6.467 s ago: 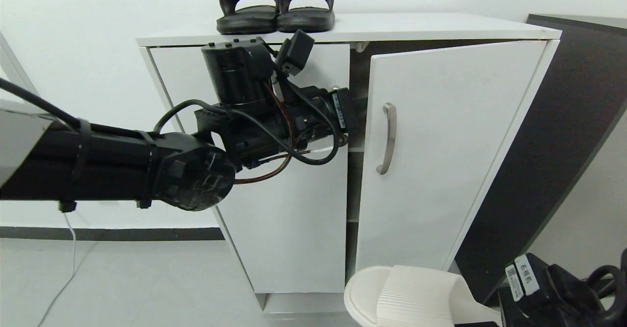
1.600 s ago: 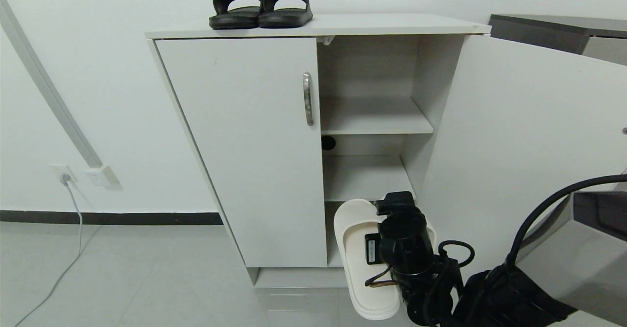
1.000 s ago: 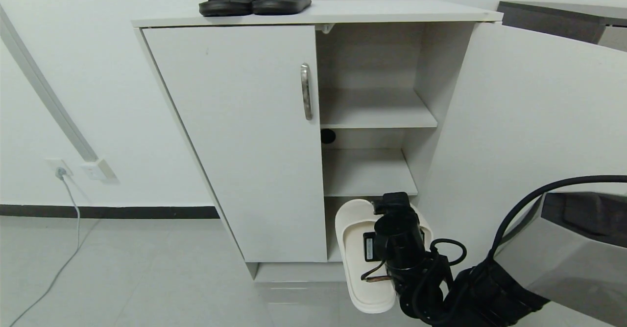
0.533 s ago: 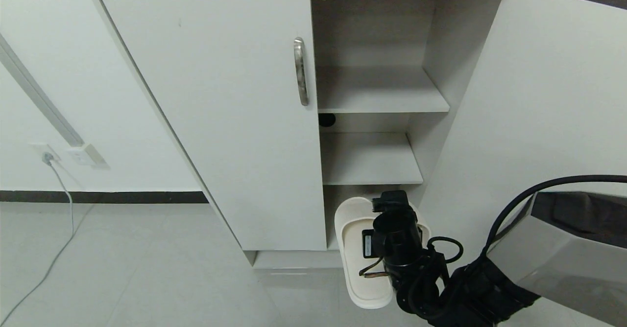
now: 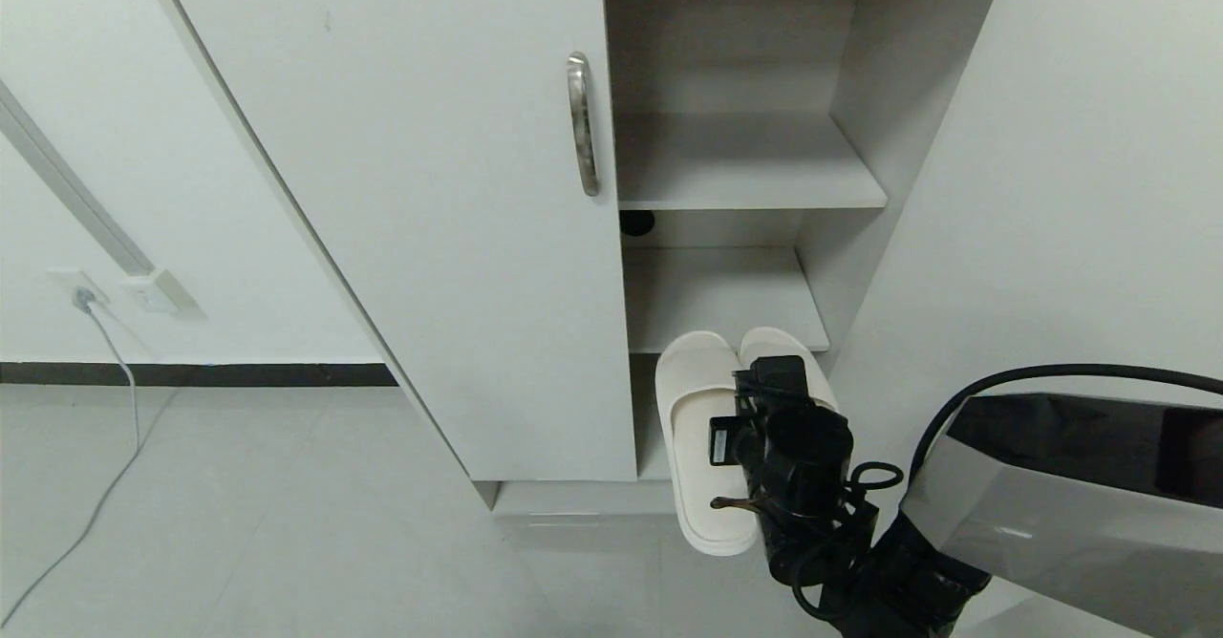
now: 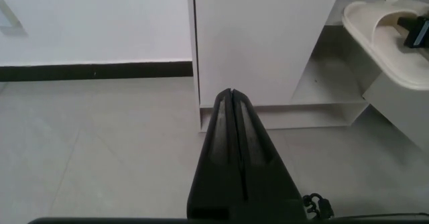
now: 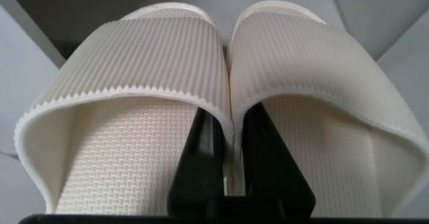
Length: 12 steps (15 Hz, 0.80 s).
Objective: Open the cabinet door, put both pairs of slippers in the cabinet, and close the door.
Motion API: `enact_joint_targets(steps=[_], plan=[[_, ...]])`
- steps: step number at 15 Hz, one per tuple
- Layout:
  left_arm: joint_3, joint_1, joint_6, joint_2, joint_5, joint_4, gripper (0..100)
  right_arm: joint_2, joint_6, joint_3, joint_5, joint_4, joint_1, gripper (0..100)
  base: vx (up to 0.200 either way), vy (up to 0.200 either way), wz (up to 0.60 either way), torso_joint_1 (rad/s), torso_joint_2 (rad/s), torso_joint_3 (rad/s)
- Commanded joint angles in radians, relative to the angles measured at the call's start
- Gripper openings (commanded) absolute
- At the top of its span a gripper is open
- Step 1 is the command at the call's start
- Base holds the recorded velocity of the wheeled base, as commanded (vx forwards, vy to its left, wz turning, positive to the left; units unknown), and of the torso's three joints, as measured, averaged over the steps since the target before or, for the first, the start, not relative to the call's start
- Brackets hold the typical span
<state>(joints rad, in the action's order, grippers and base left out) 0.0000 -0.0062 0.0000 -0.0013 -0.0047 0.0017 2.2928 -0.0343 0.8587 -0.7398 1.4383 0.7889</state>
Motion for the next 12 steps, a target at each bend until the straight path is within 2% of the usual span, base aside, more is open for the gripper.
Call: enact_joint_targets(steps=[1,7,12], plan=[[0.0,0.0,0.0,0.001,0.0,0.0,0,0.033,0.004,-0.001,0.0,0.004,-0.01,0,0.0,0.0,0.0,0.0,0.0,0.0],[0.0,0.0,-0.002,0.001,0.0,0.0,0,0.024,0.004,0.002,0.002,0.004,-0.014,0,0.0,0.0,0.0,0.0,0.0,0.0],[0.0,0.0,0.002,0.001,0.0,0.0,0,0.011,0.008,0.006,0.002,0.002,-0.02,0,0.2,0.0,0.0,0.0,0.0,0.003]])
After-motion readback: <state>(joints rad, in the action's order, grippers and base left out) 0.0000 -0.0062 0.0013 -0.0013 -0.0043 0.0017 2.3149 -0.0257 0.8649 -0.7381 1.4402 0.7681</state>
